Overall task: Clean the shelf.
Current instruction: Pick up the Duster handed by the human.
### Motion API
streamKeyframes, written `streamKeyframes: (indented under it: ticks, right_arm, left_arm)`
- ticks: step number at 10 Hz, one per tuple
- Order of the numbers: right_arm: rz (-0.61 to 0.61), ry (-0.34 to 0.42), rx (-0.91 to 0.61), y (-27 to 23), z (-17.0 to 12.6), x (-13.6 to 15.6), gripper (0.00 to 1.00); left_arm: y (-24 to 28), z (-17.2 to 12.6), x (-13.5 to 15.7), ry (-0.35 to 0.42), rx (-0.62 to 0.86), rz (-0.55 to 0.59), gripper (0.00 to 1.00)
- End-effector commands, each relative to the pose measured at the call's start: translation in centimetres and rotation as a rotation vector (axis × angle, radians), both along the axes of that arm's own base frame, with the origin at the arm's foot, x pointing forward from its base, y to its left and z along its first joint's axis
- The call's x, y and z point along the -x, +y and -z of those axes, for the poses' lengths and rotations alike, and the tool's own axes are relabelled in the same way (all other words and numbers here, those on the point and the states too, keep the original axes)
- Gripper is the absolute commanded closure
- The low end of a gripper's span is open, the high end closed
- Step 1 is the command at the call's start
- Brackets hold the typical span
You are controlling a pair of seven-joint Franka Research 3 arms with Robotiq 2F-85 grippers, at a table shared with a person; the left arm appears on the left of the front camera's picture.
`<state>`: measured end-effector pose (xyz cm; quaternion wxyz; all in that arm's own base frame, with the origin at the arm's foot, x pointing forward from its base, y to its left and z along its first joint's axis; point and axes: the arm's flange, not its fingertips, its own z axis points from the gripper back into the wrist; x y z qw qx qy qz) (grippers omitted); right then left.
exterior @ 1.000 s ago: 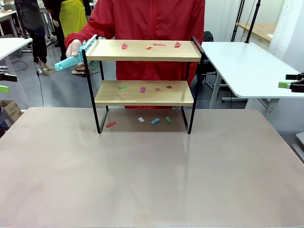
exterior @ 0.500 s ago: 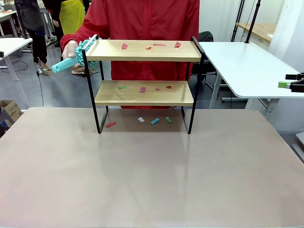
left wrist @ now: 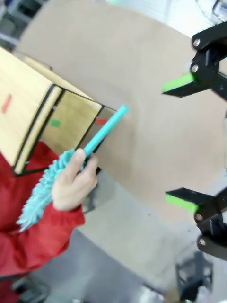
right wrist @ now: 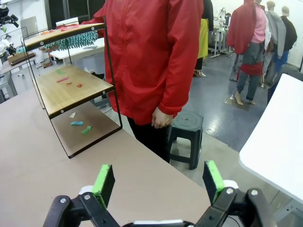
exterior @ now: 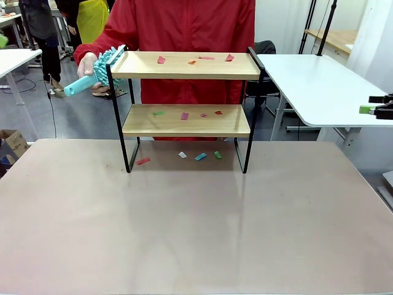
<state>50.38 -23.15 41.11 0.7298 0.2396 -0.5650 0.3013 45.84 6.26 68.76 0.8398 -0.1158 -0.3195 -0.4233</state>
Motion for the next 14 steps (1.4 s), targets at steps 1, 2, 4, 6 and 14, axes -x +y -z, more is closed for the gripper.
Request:
streamKeyframes:
  ticks: [1,2,4,6,14]
  right_arm:
    - [0.017,0.015,-0.007,0.5,-0.4,-0.1,0.0]
    - [0.017,0.015,-0.007,0.5,-0.4,-0.1,0.0]
    - [0.017,0.015,-0.007,0.5,-0.4,-0.1,0.0]
    - [0.017,0.015,-0.007,0.5,-0.4,-0.1,0.0]
    - [0.017,0.015,-0.007,0.5,-0.4,-0.1,0.0]
  left_arm:
    - [-5.3,1.2,1.1,0.035,-0.048,-0.096,0.0]
    - [-8.0,1.9,1.3,0.057,-0.081,-0.155,0.0]
    - [-12.7,4.1,2.0,0.091,-0.148,-0.375,0.0]
    - [-15.2,6.4,2.1,0.153,-0.159,-0.463,0.0]
    - [-16.6,8.2,-0.3,0.161,-0.13,-0.587,0.0]
